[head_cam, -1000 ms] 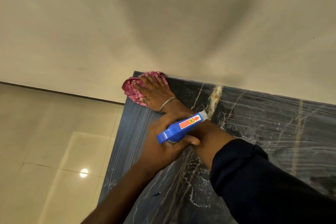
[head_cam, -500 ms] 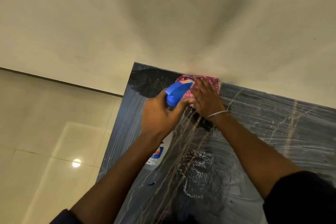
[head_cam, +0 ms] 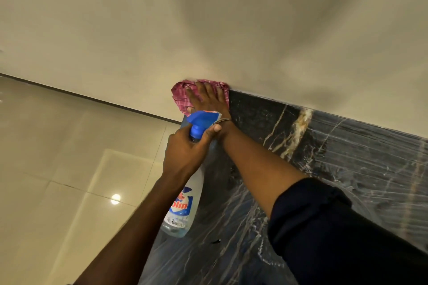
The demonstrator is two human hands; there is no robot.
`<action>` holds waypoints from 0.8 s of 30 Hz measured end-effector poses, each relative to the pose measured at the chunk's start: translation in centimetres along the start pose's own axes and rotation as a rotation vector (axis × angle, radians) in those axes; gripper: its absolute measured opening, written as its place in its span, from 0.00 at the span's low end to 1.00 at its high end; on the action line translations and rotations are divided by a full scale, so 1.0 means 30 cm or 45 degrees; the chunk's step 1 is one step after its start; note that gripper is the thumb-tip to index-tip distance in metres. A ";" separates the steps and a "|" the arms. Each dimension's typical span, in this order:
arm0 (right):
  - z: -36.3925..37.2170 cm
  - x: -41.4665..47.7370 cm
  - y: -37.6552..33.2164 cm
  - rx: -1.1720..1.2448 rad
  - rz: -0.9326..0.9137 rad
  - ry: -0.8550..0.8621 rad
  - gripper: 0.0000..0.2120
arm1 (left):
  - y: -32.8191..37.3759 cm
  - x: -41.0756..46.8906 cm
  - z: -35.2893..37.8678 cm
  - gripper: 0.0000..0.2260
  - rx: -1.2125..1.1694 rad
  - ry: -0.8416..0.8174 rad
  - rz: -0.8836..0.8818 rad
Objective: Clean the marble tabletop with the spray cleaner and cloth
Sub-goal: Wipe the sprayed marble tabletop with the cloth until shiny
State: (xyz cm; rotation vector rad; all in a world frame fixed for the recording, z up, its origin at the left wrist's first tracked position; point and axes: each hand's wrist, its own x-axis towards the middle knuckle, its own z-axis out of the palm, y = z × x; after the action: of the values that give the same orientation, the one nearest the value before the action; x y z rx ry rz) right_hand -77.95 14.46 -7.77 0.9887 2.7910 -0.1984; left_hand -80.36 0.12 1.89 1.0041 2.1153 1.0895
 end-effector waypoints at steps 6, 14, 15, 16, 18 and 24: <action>0.010 -0.092 0.090 0.033 -0.041 -0.013 0.38 | -0.030 -0.002 -0.004 0.16 0.038 -0.008 -0.076; 0.057 -0.548 0.472 0.151 0.414 0.099 0.31 | 0.000 -0.025 0.045 0.14 0.001 -0.198 -0.070; 0.059 -0.603 0.511 0.162 0.493 0.134 0.31 | 0.002 -0.032 0.053 0.14 0.007 -0.216 -0.067; 0.062 -0.637 0.533 0.167 0.559 0.154 0.30 | 0.001 -0.036 0.057 0.15 0.008 -0.221 -0.068; 0.058 -0.654 0.529 0.137 0.658 0.133 0.31 | -0.002 -0.041 0.057 0.14 0.002 -0.233 -0.071; -0.002 -0.493 0.341 0.049 0.613 0.016 0.30 | -0.023 -0.056 0.051 0.16 0.025 -0.244 -0.143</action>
State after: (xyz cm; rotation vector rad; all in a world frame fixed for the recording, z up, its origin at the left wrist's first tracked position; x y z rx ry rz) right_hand -60.16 13.32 -5.32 1.6301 2.4704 -0.1775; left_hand -78.55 -0.86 0.73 0.9471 2.0049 0.8830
